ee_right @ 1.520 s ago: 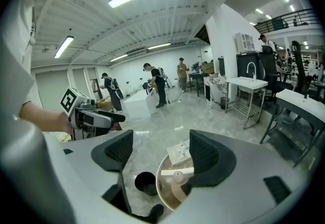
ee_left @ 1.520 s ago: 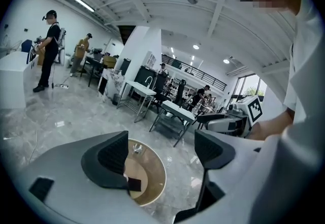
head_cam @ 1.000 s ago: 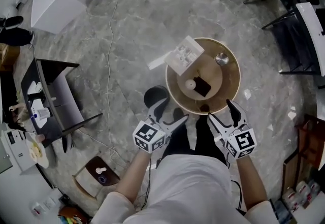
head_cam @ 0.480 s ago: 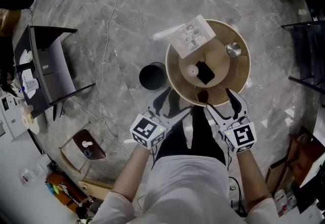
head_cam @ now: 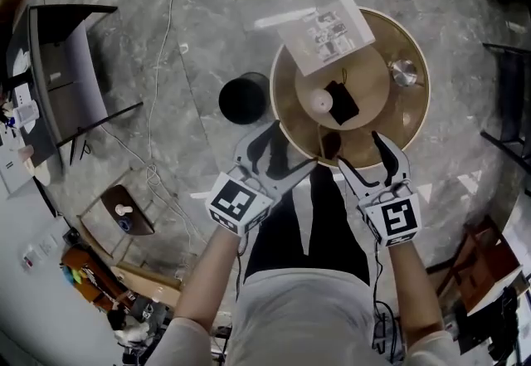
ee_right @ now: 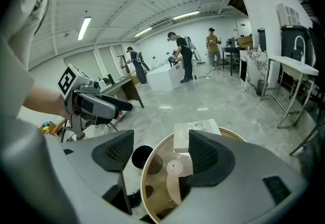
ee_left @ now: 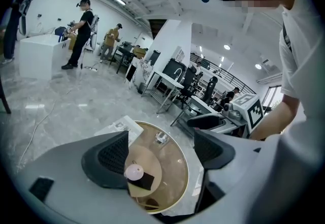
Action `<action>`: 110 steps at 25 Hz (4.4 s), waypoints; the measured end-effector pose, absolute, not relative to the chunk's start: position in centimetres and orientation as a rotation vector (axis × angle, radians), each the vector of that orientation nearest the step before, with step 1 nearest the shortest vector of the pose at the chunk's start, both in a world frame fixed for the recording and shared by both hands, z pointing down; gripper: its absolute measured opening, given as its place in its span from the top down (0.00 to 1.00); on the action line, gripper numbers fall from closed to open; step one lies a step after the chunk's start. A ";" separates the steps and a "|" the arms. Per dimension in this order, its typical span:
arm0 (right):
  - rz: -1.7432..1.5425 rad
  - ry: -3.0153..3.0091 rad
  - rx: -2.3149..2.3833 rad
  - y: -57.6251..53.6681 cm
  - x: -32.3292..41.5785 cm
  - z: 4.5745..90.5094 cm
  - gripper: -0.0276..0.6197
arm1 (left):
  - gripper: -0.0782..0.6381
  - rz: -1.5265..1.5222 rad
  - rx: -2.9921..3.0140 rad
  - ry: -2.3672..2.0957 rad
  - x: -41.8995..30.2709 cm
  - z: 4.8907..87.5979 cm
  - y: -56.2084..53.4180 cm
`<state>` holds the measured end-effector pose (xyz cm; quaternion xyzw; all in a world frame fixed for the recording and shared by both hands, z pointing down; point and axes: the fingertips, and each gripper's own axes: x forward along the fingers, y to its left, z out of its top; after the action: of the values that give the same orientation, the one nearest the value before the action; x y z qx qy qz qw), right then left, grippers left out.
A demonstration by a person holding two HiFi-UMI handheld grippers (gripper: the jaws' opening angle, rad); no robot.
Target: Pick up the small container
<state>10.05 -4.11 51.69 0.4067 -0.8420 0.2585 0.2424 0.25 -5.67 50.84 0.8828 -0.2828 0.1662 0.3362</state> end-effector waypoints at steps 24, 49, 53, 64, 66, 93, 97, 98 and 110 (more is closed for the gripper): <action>0.717 -2.273 1.009 -4.3 7.7 72.7 0.47 | 0.34 0.521 2.273 -0.680 1.1 69.8 -4.0; 0.552 -2.331 1.052 -6.4 4.7 81.9 0.60 | 0.34 0.483 2.208 -0.617 1.8 78.7 -3.3; 0.396 -2.293 0.969 -5.6 4.8 82.5 0.63 | 0.34 0.483 2.196 -0.615 1.6 79.6 -3.3; 0.399 -2.294 1.055 -5.4 4.9 82.1 0.73 | 0.35 0.311 2.050 -0.611 0.8 80.1 -3.6; 0.401 -2.293 1.050 -5.5 4.8 82.1 0.73 | 0.35 0.243 1.998 -0.595 0.9 80.0 -3.9; 0.496 -2.356 0.941 -5.7 6.2 77.0 0.73 | 0.31 -0.529 1.272 -0.386 5.1 81.6 -7.1; 0.509 -2.357 0.918 -5.2 6.2 76.9 0.73 | 0.29 -0.612 1.218 -0.327 6.4 81.7 -7.3; 0.515 -2.358 0.923 -5.2 6.2 77.0 0.73 | 0.29 -0.622 1.221 -0.310 6.7 81.7 -7.3; 0.551 -2.367 0.991 -4.6 6.7 75.1 0.73 | 0.43 -0.591 1.257 -0.216 8.2 80.0 -6.6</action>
<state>6.71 -4.57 75.07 0.3650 -0.8720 0.2028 0.2556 8.22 -6.57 80.04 0.5778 -0.0992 -0.2717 0.7632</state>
